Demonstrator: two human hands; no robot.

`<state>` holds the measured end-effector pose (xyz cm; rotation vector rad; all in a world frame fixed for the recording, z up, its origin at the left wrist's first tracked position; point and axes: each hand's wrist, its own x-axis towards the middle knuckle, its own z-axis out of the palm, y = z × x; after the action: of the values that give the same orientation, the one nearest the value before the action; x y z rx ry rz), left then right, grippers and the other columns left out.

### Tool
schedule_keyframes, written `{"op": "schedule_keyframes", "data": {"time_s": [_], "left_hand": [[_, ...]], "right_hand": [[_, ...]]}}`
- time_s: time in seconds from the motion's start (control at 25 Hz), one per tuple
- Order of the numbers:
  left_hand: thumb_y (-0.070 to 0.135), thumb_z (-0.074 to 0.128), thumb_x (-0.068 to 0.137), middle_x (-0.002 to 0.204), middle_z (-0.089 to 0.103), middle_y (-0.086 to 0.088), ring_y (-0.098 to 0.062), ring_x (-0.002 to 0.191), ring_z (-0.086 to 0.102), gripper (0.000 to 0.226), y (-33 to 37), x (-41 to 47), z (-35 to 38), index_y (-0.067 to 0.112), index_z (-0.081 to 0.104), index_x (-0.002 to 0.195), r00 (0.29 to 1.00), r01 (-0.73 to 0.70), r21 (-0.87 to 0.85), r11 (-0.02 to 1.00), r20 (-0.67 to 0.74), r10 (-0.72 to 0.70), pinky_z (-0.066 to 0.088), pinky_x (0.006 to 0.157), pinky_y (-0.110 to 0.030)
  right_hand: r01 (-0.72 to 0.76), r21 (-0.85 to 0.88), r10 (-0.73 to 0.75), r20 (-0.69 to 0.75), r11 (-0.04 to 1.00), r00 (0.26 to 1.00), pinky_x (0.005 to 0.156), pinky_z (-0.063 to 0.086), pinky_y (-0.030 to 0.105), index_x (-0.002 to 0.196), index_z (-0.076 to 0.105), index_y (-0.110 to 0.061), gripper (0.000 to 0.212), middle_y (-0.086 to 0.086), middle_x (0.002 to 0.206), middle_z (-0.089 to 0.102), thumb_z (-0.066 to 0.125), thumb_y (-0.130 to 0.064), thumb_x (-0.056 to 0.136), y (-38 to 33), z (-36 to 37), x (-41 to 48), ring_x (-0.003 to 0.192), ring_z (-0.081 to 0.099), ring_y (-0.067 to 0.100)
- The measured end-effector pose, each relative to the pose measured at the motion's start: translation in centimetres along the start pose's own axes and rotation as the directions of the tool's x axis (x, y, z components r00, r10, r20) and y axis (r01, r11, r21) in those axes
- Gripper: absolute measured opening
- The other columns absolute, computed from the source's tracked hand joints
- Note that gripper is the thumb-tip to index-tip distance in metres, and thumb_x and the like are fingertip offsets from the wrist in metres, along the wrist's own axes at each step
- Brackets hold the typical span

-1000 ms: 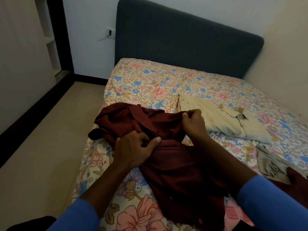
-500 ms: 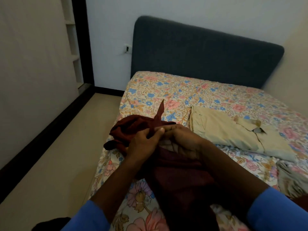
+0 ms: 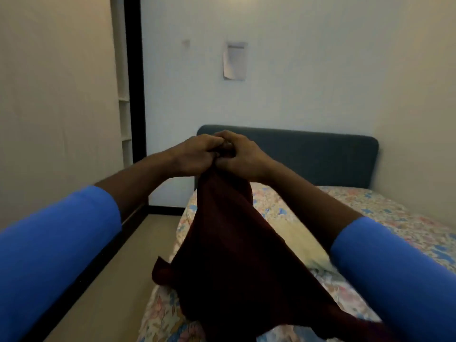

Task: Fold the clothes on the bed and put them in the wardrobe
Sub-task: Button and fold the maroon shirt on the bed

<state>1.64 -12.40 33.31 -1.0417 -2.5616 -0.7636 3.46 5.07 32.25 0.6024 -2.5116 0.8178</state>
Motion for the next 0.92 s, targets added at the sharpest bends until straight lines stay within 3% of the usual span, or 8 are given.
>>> {"op": "schedule_keyframes", "data": {"time_s": [0.12, 0.24, 0.36, 0.48, 0.6, 0.72, 0.8, 0.92], "left_hand": [[0.008, 0.049, 0.1, 0.103, 0.069, -0.002, -0.024, 0.099, 0.063, 0.023, 4.2, -0.5, -5.4, 0.016, 0.065, 0.113, 0.978, -0.034, 0.217, 0.976, -0.193, 0.077, 0.053, 0.091, -0.049], [0.027, 0.059, 0.096, 0.102, 0.068, -0.004, -0.031, 0.101, 0.063, 0.02, 8.5, -0.8, -9.8, 0.023, 0.057, 0.115, 0.941, 0.105, 0.627, 0.772, -0.314, 0.127, 0.05, 0.095, -0.051], [0.019, 0.062, 0.09, 0.097, 0.068, -0.007, -0.025, 0.092, 0.066, 0.012, 14.6, -2.9, -11.9, 0.013, 0.062, 0.101, 0.952, 0.162, 0.157, 0.974, -0.284, -0.112, 0.056, 0.079, -0.039], [0.006, 0.056, 0.091, 0.091, 0.068, -0.009, -0.018, 0.08, 0.065, 0.009, 18.0, -4.7, -12.1, 0.007, 0.064, 0.095, 0.936, 0.243, -0.278, 0.93, -0.184, -0.299, 0.045, 0.066, -0.029], [0.011, 0.051, 0.1, 0.092, 0.069, -0.01, -0.023, 0.083, 0.064, 0.015, 18.0, -6.2, -14.2, 0.008, 0.065, 0.095, 0.9, 0.157, -0.519, 0.84, -0.276, -0.338, 0.053, 0.076, -0.033], [0.043, 0.058, 0.102, 0.093, 0.072, -0.007, -0.021, 0.084, 0.067, 0.035, 14.8, -6.7, -19.1, 0.012, 0.07, 0.091, 0.798, -0.009, -0.122, 0.993, -0.599, -0.066, 0.052, 0.073, -0.032], [0.061, 0.064, 0.093, 0.075, 0.068, -0.002, -0.017, 0.069, 0.063, 0.046, 13.2, -7.5, -21.5, 0.018, 0.068, 0.075, 0.828, 0.032, 0.265, 0.964, -0.547, 0.123, 0.044, 0.062, -0.03], [0.062, 0.062, 0.092, 0.074, 0.069, -0.006, -0.011, 0.063, 0.063, 0.052, 12.0, -8.1, -21.7, 0.012, 0.072, 0.08, 0.907, -0.024, 0.092, 0.995, -0.416, 0.061, 0.045, 0.059, -0.027]], "right_hand": [[-0.075, 0.079, 0.076, -0.005, 0.994, 0.997, 0.091, 0.059, 0.051, 0.1, 0.076, -0.015, 0.036, 0.01, 0.098, 0.078, 0.086, -0.042, 0.078, -3.9, -7.5, 0.0, 0.093, 0.074, 0.02], [-0.006, -0.155, -0.048, -0.339, 0.988, 0.94, 0.081, 0.059, 0.05, 0.089, 0.076, -0.017, 0.024, 0.005, 0.086, 0.075, 0.077, -0.041, 0.085, -7.7, -12.0, -0.4, 0.085, 0.07, 0.025], [-0.032, -0.226, -0.119, -0.62, 0.974, 0.776, 0.077, 0.055, 0.038, 0.095, 0.074, -0.023, 0.017, -0.001, 0.091, 0.072, 0.066, -0.036, 0.088, -13.0, -14.5, -1.7, 0.089, 0.068, 0.024], [-0.129, -0.251, -0.086, -0.695, 0.959, 0.714, 0.075, 0.048, 0.034, 0.102, 0.073, -0.024, 0.021, 0.0, 0.096, 0.072, 0.067, -0.039, 0.088, -16.5, -16.8, -2.6, 0.091, 0.067, 0.024], [-0.193, -0.329, -0.107, -0.709, 0.924, 0.698, 0.074, 0.043, 0.032, 0.103, 0.072, -0.024, 0.033, -0.001, 0.095, 0.069, 0.072, -0.051, 0.085, -17.5, -20.0, -4.0, 0.09, 0.066, 0.024], [-0.18, -0.399, -0.135, -0.644, 0.899, 0.753, 0.074, 0.042, 0.033, 0.094, 0.071, -0.025, 0.048, -0.005, 0.089, 0.065, 0.074, -0.07, 0.078, -17.2, -23.1, -5.3, 0.085, 0.061, 0.019], [-0.177, -0.466, -0.172, -0.613, 0.867, 0.772, 0.074, 0.04, 0.033, 0.09, 0.07, -0.026, 0.049, -0.006, 0.085, 0.062, 0.073, -0.074, 0.077, -16.8, -24.4, -5.8, 0.083, 0.058, 0.019], [-0.169, -0.516, -0.209, -0.595, 0.84, 0.776, 0.073, 0.039, 0.033, 0.087, 0.069, -0.025, 0.049, -0.007, 0.077, 0.057, 0.07, -0.073, 0.081, -15.3, -24.9, -5.4, 0.08, 0.056, 0.02]]}}
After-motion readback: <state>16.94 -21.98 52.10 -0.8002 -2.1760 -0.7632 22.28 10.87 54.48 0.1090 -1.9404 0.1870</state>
